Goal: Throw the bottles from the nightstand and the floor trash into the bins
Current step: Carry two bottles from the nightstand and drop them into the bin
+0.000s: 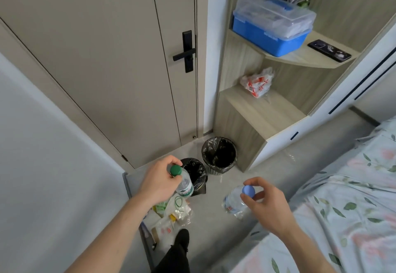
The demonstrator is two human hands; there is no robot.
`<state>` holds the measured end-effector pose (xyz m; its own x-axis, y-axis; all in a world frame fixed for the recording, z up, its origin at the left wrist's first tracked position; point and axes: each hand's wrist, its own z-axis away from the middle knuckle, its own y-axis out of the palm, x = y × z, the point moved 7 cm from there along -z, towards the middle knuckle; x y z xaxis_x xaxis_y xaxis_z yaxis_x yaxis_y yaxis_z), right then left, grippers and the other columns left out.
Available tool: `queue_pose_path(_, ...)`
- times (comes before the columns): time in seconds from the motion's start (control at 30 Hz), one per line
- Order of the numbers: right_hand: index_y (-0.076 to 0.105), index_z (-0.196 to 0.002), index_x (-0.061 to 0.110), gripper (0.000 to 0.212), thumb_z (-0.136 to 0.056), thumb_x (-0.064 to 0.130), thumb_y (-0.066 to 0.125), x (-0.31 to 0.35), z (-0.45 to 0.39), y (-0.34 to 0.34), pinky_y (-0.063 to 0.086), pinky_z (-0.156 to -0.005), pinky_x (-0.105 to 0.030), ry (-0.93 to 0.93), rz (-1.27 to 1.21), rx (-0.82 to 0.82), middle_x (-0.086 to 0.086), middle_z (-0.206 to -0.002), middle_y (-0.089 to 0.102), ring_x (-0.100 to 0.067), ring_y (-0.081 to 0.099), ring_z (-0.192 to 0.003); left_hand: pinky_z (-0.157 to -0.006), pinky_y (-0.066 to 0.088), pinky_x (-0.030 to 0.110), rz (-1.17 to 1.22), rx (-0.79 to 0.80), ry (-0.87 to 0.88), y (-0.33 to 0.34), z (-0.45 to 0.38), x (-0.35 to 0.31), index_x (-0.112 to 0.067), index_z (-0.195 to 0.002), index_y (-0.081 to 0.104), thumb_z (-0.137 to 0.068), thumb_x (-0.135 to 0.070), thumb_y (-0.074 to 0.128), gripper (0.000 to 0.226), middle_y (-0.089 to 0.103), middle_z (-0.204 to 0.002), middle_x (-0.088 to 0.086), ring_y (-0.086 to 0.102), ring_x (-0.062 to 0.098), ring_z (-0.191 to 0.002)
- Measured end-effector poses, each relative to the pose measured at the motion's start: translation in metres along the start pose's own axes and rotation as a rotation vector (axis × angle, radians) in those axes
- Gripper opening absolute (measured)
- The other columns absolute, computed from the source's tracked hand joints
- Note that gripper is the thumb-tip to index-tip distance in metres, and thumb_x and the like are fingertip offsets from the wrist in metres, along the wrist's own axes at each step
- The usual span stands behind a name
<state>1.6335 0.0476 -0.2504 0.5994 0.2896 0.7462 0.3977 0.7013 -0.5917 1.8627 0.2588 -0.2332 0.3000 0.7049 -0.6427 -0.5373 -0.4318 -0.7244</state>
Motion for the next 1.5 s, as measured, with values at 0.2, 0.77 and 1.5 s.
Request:
queue_pose_path(0.2,0.062,-0.099,0.040,0.022,-0.085,0.034,0.079,0.024,-0.066,0.039,0.061,-0.065,-0.031,0.052,0.044,0.040,0.014,-0.086,0.073,-0.004,0.071,-0.074,-0.053,0.037,0.012,-0.007,0.083,0.012,-0.020,-0.051,0.036,-0.037,-0.106,0.061,-0.090,-0.017,0.072,0.028,0.056,-0.069,-0.013,0.051,0.001,-0.049)
queue_pose_path(0.77,0.062,-0.101,0.036,0.023,-0.083,0.028,0.074,0.136,-0.167,0.125,0.048,-0.063,-0.008,-0.059,0.229,0.157,0.016,-0.103,0.065,-0.004,0.068,-0.079,-0.060,0.057,0.034,0.271,-0.096,-0.136,-0.107,-0.107,0.110,-0.039,-0.100,0.062,-0.088,-0.020,0.076,0.027,0.070,-0.073,-0.004,0.066,0.009,-0.059)
queue_pose_path(1.5,0.070,-0.119,0.030,0.033,-0.086,0.027,0.071,-0.012,-0.419,0.022,0.041,-0.075,-0.012,-0.021,0.354,0.378,0.012,-0.112,0.055,-0.007,0.059,-0.092,-0.095,0.049,0.034,0.195,-0.033,-0.249,0.125,-0.297,0.003,-0.027,-0.118,0.066,-0.092,-0.015,0.063,0.029,0.050,-0.116,-0.013,0.059,0.011,-0.097)
